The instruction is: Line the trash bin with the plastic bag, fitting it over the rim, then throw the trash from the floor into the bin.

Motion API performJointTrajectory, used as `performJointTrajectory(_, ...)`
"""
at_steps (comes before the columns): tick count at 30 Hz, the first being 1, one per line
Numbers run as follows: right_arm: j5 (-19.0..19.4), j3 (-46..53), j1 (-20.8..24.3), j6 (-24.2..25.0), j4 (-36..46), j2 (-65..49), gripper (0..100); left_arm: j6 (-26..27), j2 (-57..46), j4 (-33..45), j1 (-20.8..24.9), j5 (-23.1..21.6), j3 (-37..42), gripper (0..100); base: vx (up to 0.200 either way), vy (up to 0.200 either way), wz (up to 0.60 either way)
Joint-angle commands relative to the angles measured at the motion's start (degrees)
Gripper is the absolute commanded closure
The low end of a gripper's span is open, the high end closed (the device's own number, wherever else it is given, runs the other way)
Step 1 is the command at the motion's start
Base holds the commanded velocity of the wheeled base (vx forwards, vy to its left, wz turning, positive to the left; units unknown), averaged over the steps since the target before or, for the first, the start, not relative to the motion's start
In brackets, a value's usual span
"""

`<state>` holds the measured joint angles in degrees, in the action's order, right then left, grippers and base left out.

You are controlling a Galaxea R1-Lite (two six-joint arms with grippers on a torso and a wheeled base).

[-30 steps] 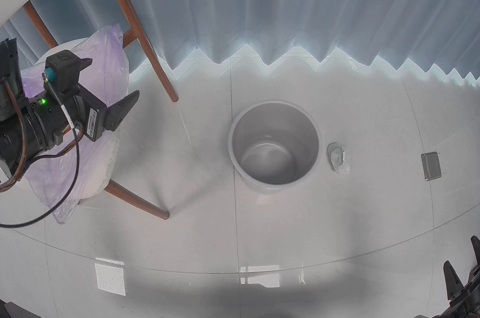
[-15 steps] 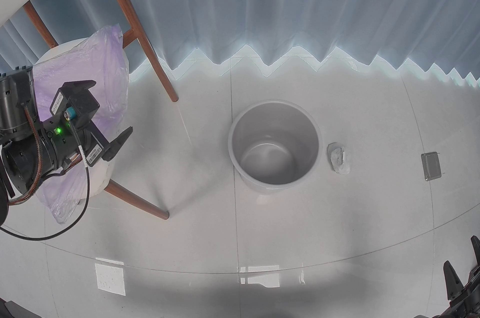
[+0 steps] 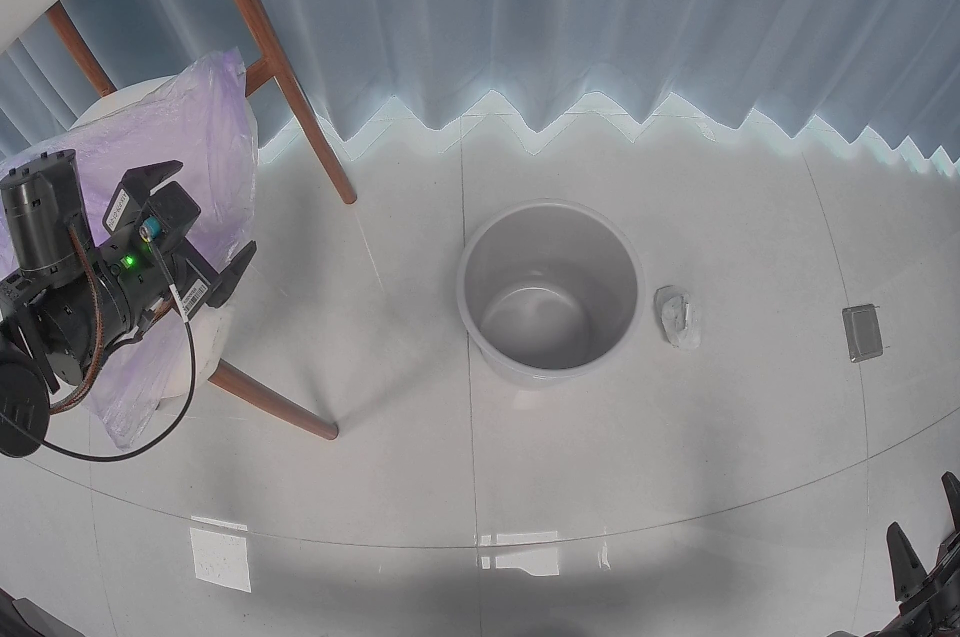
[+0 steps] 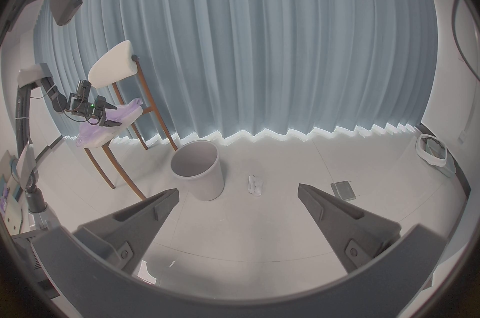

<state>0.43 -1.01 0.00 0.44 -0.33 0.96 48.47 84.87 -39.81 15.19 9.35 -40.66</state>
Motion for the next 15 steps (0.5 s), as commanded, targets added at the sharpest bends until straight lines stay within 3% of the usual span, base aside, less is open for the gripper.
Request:
performJointTrajectory(1, 0.0, 1.0, 0.0, 0.0, 0.0, -1.0, 0, 0.0, 1.7, -0.4, -0.1, 0.1, 0.4, 100, 0.0, 0.0, 0.0)
performJointTrajectory(6, 0.0, 1.0, 0.0, 0.0, 0.0, -1.0, 0, -0.5, 1.4, -0.6, 0.0, 2.8, 1.2, 100, 0.0, 0.0, 0.0)
performJointTrajectory(15, 0.0, 1.0, 0.0, 0.0, 0.0, -1.0, 0, -5.4, -2.3, 0.0, 0.5, 3.0, 0.9, 100, 0.0, 0.0, 0.0)
